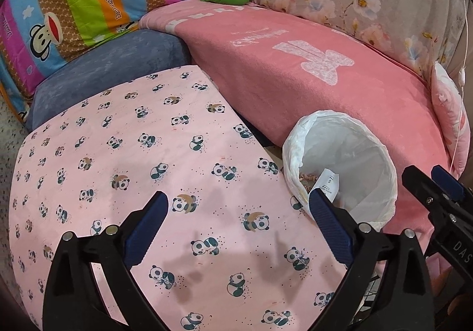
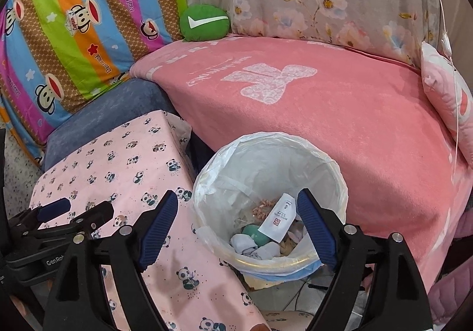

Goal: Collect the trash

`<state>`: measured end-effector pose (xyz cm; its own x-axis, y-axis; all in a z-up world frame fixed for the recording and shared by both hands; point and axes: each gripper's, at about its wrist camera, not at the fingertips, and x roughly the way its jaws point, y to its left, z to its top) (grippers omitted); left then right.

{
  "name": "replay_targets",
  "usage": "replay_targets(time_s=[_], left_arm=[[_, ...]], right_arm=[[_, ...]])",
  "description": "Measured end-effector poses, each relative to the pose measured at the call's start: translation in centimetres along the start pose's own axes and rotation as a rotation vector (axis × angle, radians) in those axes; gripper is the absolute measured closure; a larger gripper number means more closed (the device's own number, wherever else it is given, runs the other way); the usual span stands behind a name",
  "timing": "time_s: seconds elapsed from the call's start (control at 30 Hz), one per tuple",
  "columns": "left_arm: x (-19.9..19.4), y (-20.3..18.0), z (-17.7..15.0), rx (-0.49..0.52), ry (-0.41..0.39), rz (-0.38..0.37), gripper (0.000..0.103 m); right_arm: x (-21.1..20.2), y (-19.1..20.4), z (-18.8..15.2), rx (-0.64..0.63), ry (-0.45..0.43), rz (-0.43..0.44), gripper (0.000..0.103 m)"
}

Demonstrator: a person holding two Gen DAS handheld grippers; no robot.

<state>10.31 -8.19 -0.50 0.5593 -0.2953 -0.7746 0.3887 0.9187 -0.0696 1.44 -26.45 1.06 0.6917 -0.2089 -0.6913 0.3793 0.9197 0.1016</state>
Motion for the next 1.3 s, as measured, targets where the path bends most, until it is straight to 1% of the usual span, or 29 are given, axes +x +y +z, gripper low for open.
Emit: replay_targets(time_s=[0.1,0.17,0.2,0.23,0.43,0.73,1.03,1.3], left_arm=[[0.0,-0.1,-0.4,0.009,0.0,0.022,0.01],[0.0,-0.2,-0.7,0.017,-0.001,0.031,0.01],[-0.1,-0.3,-0.8,0.022,-0.002,0.037,0.009],[-0.1,-0.3,-1.0,0.027,-0.003,0.044,0.009],[-0.3,-0.7,-1.7,0.036,-0.002,0.08,0.008],[-1.2,-1.0,-3.0,0.043,-0.023,0.113,0.008],[-1.4,-1.2,-3.8,0.025,-0.031,0.109,0.008],[-0.8,-1.2,-4.4,0.023,-0.027,0.101,0.008]], right_arm=[[0.0,0.0,-0.5,-0.006,0.015,0.001,0.017],[-0.1,0.0,-0.8,-0.017,0.017,-0.015,0.016],[-0.1,0.1,-1.0,-0.021,0.018,-0.024,0.008],[-0.2,0.0,-1.2,-0.022,0.018,-0.03,0.007],[-0.6,-0.7,-2.1,-0.016,0.021,-0.08,0.007],[-1.1,-0.6,-3.5,-0.031,0.036,-0.123,0.007],[-2.0,-0.9,-4.7,-0.028,0.044,-0.166,0.007],[-1.9,-0.6,-5.4,-0.039,0.053,-0.19,0.007]])
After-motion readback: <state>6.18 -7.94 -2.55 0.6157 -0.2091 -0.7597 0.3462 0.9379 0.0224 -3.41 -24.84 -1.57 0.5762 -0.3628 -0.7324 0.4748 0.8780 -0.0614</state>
